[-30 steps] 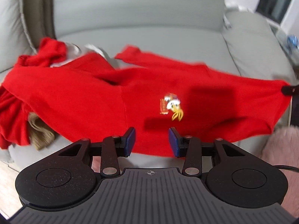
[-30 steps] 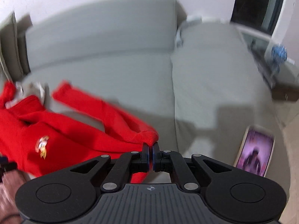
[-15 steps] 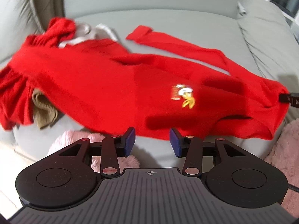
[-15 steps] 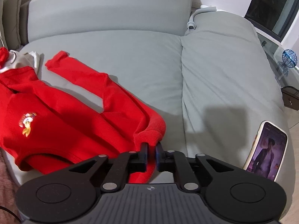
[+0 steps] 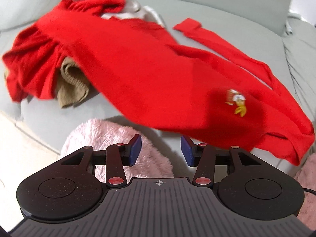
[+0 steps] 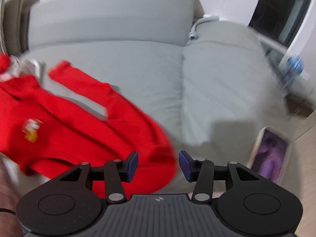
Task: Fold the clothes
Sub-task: 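Pull the red shirt out of the pile and spread it on the sofa with both tools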
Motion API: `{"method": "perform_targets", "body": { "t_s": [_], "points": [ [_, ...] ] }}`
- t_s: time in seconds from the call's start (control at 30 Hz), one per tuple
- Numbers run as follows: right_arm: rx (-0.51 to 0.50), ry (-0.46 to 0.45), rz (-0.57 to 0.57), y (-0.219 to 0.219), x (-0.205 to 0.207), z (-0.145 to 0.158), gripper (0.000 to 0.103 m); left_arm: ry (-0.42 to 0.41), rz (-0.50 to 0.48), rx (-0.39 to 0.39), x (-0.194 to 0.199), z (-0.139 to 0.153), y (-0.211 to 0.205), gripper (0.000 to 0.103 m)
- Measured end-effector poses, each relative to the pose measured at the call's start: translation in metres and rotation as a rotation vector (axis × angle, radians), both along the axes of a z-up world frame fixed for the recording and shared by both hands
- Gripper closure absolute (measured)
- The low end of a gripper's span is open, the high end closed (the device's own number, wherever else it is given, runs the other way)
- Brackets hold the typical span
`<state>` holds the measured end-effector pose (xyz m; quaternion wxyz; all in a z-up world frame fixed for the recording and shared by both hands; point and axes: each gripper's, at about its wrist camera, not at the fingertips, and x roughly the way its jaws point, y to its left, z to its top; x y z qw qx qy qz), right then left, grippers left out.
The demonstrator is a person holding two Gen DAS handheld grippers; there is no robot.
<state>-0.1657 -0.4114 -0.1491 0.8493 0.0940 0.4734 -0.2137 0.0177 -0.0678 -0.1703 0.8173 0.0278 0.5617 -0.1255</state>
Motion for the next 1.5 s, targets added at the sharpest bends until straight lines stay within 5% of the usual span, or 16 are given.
{"method": "perform_targets", "body": {
  "t_s": [0.1,0.27,0.6,0.83,1.0,1.1,1.17,1.23,1.5],
  "points": [
    [0.102,-0.026,-0.006,0.002,-0.001,-0.003,0.057,0.064,0.039,-0.104,0.001,-0.007,0.009,0.053],
    [0.123,-0.026,0.009,0.008,0.003,-0.005,0.057,0.203,0.191,-0.26,0.009,-0.027,0.006,0.049],
    [0.114,-0.02,0.026,0.014,0.002,-0.006,0.056,0.265,0.379,-0.36,0.024,-0.057,-0.001,0.052],
    [0.114,-0.021,0.045,0.019,-0.003,-0.007,0.056,0.191,0.5,-0.471,0.022,-0.064,0.004,0.043],
    [0.117,-0.02,0.051,0.022,-0.008,-0.007,0.056,0.125,0.43,-0.469,0.025,-0.064,-0.007,0.045],
    [0.12,-0.022,0.049,0.024,-0.011,-0.007,0.056,0.119,0.392,-0.446,0.02,-0.059,-0.011,0.063],
    [0.122,-0.023,0.046,0.024,-0.013,-0.008,0.056,0.135,0.387,-0.414,0.019,-0.053,-0.011,0.086],
    [0.122,-0.025,0.043,0.024,-0.015,-0.007,0.056,0.138,0.362,-0.372,0.016,-0.039,-0.014,0.094],
    [0.161,-0.036,0.03,0.024,-0.014,-0.01,0.056,-0.001,0.227,-0.286,0.001,0.03,-0.017,0.097]
  ]
}}
